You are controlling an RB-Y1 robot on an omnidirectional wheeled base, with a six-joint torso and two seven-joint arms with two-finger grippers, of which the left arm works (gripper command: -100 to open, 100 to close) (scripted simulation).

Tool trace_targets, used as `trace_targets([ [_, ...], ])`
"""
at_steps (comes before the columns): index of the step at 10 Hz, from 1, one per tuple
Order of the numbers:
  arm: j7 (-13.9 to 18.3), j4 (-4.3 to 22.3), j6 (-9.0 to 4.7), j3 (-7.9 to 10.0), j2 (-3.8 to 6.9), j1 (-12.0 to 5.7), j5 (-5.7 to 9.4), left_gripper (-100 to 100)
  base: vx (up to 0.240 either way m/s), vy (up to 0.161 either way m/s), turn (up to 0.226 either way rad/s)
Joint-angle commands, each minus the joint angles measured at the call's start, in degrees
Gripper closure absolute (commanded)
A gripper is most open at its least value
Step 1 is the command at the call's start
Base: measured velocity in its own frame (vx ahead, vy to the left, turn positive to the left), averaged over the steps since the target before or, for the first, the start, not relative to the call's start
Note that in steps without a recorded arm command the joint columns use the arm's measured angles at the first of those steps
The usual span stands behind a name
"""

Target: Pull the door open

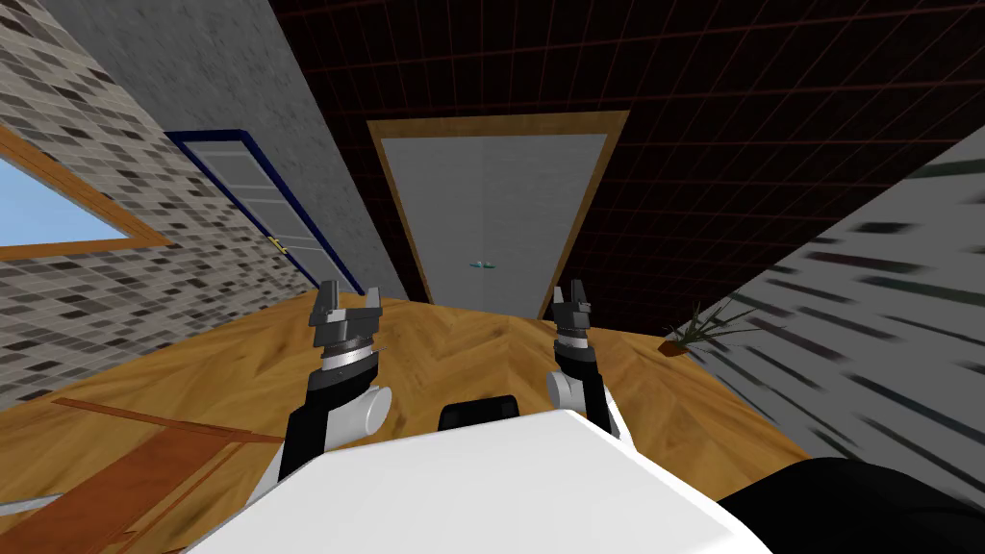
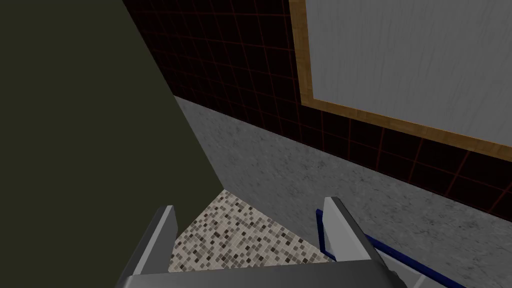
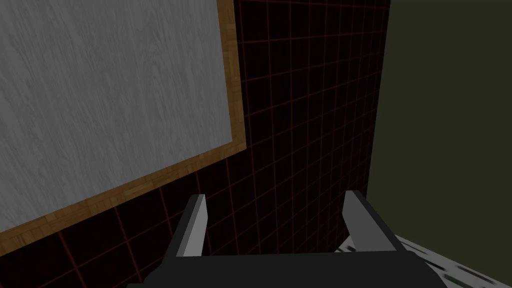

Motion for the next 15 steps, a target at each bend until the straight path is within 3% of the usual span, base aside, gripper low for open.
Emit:
trace_targets([
  [1,0.39,2.0,-0.55,0.15,0.71,-0.35,0.11,-100,0.092,-0.001,-0.089],
  [6,1.7,8.76,-2.43,0.68,2.82,-1.52,0.48,-100,0.152,-0.032,-0.079],
  [15,3.73,19.21,-5.33,1.49,5.69,-3.33,1.05,-100,0.1,-0.016,-0.069],
])
